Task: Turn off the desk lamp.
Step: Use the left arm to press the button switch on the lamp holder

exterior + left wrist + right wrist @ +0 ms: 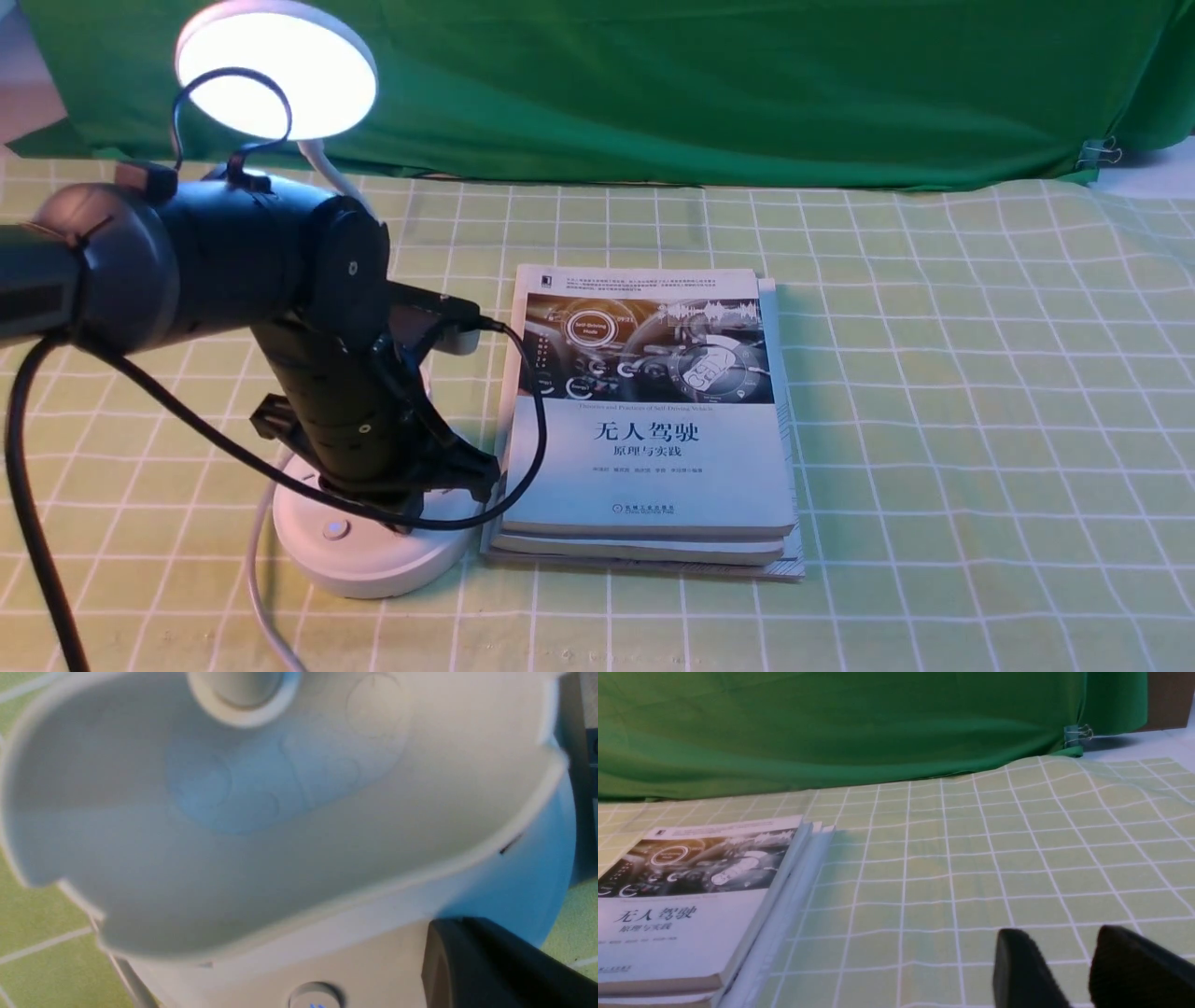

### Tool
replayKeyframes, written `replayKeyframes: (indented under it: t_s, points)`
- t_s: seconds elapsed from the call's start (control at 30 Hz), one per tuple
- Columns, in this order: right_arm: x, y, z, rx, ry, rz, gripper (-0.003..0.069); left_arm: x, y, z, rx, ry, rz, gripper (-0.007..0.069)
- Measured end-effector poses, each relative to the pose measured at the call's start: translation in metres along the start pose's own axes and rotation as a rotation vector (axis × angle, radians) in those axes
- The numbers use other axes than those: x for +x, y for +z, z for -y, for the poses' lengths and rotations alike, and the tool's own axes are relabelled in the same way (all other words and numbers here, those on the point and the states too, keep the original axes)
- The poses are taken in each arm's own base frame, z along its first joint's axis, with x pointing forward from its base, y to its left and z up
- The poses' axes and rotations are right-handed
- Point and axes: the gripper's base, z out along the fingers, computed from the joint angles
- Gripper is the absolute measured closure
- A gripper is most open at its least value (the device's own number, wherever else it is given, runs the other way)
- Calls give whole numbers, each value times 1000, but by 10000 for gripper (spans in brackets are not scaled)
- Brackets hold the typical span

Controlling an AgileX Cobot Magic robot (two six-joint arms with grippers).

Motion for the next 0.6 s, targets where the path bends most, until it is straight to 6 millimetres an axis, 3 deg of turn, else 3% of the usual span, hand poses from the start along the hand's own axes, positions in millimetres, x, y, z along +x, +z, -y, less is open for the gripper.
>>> replayKeyframes:
  t_s: [0.37, 0.6]
  points:
    - [0, 0, 0, 0, -1, 0, 420, -1, 1, 0, 3, -2, -8, 624]
    - [0, 0, 0, 0, -1, 0, 420, 3, -17, 5, 2, 2, 40, 624]
